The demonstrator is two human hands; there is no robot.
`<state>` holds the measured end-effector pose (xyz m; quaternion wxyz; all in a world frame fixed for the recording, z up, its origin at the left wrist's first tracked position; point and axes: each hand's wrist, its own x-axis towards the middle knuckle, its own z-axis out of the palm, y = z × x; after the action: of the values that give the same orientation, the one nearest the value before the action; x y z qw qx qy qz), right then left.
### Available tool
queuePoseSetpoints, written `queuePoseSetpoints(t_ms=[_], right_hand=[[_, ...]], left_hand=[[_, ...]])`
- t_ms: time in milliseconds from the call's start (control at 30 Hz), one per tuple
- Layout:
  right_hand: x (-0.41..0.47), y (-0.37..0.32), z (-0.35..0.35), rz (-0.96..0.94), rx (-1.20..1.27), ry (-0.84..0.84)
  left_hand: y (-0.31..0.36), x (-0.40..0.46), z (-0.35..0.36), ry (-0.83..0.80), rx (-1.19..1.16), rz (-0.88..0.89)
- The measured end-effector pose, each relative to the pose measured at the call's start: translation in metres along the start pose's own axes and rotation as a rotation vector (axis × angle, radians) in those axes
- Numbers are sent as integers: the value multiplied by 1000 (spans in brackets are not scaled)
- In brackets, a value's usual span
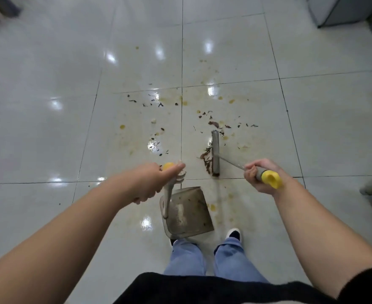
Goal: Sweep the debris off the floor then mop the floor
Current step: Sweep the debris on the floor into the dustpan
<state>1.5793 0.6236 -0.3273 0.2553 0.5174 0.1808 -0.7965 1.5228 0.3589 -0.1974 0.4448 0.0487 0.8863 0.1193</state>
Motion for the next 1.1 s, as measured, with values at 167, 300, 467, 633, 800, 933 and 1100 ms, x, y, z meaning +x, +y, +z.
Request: queuePoseSetpoints(t_ms=[167, 300, 467, 633, 800, 933, 1100], right_hand=[[-19, 19, 7, -29, -132, 111], [-7, 48, 22, -72, -277, 208], [22, 73, 35, -132, -298, 265], [54, 90, 74, -102, -394, 229], [82, 97, 117, -95, -462, 220], [97, 109, 151, -38, -503, 179], [102, 118, 174, 9, -493, 120]], left_hand=[[-20, -4, -30, 96, -76, -13], [-34, -8, -53, 192, -28, 12], [-64, -12, -63, 250, -109, -26], [-96, -10, -69, 235, -178, -53], [-122, -7, -80, 261, -187, -71], [-144, -4, -85, 285, -210, -91], [-165, 3, -85, 286, -222, -112]])
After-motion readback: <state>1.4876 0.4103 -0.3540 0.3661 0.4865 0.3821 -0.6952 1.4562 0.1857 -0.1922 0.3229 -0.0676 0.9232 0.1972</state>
